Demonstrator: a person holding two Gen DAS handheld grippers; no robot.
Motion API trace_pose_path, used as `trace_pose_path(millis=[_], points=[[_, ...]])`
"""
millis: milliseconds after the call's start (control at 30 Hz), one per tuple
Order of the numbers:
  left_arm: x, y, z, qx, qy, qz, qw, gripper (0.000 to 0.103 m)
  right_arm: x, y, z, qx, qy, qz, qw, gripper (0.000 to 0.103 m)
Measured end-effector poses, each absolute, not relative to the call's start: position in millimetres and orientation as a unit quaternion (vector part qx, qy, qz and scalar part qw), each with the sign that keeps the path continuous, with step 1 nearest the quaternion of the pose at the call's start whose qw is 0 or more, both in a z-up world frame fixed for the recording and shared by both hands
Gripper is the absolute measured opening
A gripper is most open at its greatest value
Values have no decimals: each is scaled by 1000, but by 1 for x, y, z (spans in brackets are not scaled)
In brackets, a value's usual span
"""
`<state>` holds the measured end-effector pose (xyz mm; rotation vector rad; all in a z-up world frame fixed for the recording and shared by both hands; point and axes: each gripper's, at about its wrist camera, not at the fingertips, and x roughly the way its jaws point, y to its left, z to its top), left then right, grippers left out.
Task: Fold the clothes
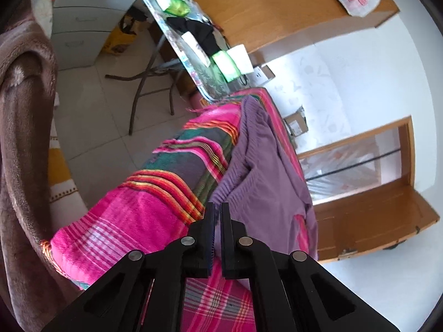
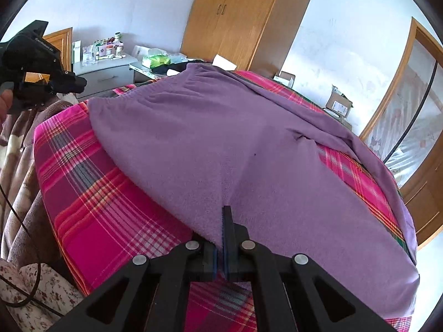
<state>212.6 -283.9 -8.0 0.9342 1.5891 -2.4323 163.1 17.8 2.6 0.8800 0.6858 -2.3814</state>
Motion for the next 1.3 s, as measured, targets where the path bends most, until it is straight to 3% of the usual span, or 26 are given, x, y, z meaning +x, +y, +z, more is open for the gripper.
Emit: trace_pose_path(millis=[167, 267, 400, 467, 733, 767, 800, 867, 1300], points=[[196, -272, -16, 350, 510, -785, 39, 27, 163, 17, -1, 332, 257, -873, 249, 3], [190, -266, -20, 375, 495, -783, 46, 28, 164, 17, -1, 331, 254, -874, 248, 3], [189, -260, -19, 379, 503, -777, 30, 47, 162, 19, -1, 334, 246, -875, 251, 3], [188, -254, -19, 384, 504, -773, 19, 48, 161, 19, 0, 335, 241, -875, 252, 3], [181, -252, -21, 373, 524, -765, 35, 46, 162, 21, 1, 333, 231, -878, 255, 3], [179, -252, -22, 372, 525, -764, 37, 40, 163, 20, 1, 332, 233, -878, 255, 3], [178, -252, -23, 373, 523, -765, 42, 25, 163, 20, 1, 331, 233, -878, 254, 3], [176, -251, -24, 373, 514, -771, 47, 9, 164, 20, 1, 329, 235, -879, 253, 3], [199, -268, -3, 320, 519, -792, 41, 9, 181, 15, 24, 303, 249, -881, 265, 3]])
